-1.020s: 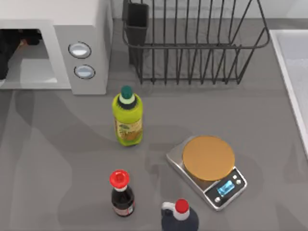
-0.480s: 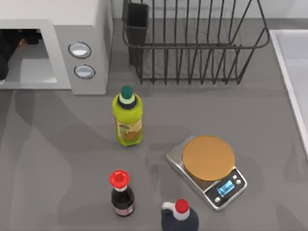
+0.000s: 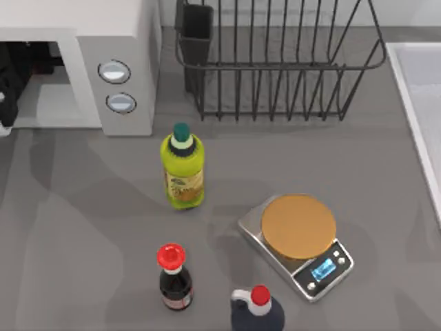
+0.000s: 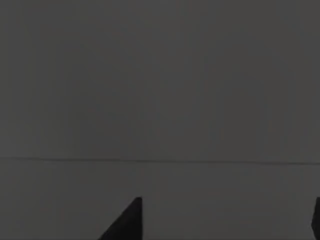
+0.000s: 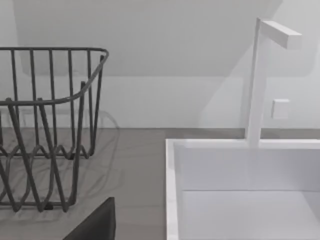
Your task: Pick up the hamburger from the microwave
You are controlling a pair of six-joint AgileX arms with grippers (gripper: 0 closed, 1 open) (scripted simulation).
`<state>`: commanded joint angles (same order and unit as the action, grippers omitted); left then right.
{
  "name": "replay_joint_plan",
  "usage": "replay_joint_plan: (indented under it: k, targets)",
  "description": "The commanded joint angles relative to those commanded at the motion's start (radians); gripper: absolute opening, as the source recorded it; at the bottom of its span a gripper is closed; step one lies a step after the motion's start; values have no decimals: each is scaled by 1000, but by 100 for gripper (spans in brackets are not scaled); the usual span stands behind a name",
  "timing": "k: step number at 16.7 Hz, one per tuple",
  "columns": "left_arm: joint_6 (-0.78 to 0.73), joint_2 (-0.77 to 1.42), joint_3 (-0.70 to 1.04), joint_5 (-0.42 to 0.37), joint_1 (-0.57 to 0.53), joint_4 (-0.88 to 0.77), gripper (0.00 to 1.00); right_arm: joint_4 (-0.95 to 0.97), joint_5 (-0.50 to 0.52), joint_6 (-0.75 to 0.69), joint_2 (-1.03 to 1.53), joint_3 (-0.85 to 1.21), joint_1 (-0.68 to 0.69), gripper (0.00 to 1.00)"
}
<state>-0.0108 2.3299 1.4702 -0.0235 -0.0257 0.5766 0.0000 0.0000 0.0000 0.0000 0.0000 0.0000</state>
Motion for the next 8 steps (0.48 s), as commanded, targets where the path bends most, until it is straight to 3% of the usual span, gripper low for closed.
replay_joint_plan:
  k: [8]
  targets:
    - [88,-662,-577,249,-250,-124,0,0,0,0,0,0,0,100]
